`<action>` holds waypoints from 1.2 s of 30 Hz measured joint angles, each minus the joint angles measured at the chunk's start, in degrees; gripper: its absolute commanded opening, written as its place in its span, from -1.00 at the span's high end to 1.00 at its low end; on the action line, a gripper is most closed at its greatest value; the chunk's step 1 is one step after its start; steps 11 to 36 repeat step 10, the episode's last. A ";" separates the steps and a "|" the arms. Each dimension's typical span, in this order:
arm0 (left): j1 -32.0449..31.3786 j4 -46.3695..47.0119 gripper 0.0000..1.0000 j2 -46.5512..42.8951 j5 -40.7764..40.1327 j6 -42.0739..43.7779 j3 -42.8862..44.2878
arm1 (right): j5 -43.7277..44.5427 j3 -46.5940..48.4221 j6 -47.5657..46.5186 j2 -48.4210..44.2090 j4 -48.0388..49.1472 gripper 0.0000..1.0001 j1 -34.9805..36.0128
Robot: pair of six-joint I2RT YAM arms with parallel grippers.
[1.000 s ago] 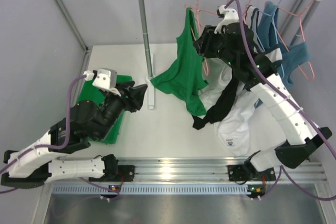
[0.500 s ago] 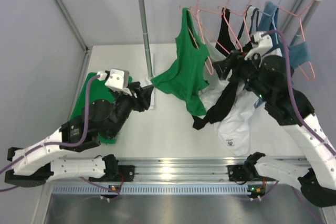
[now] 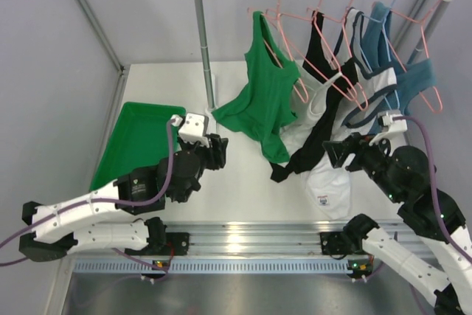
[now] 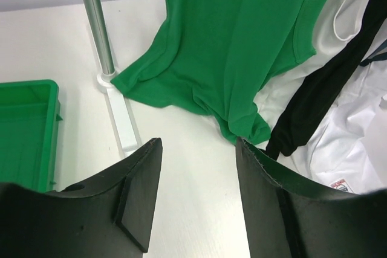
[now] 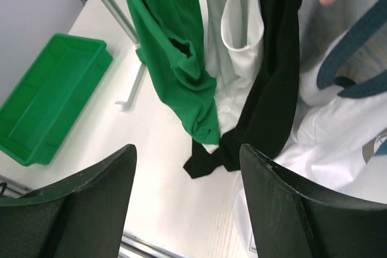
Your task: Place the tank top on the hanger
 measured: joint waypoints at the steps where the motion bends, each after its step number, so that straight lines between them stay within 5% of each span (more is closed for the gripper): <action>1: 0.00 -0.13 -0.14 -0.02 -0.07 -1.01 -0.52 | 0.22 -1.16 0.15 -1.09 -0.35 -0.38 0.02; 36: 0.00 -0.50 -0.15 -0.04 -0.17 -4.33 -2.05 | 1.09 -3.67 0.44 -2.93 -2.27 -0.42 0.00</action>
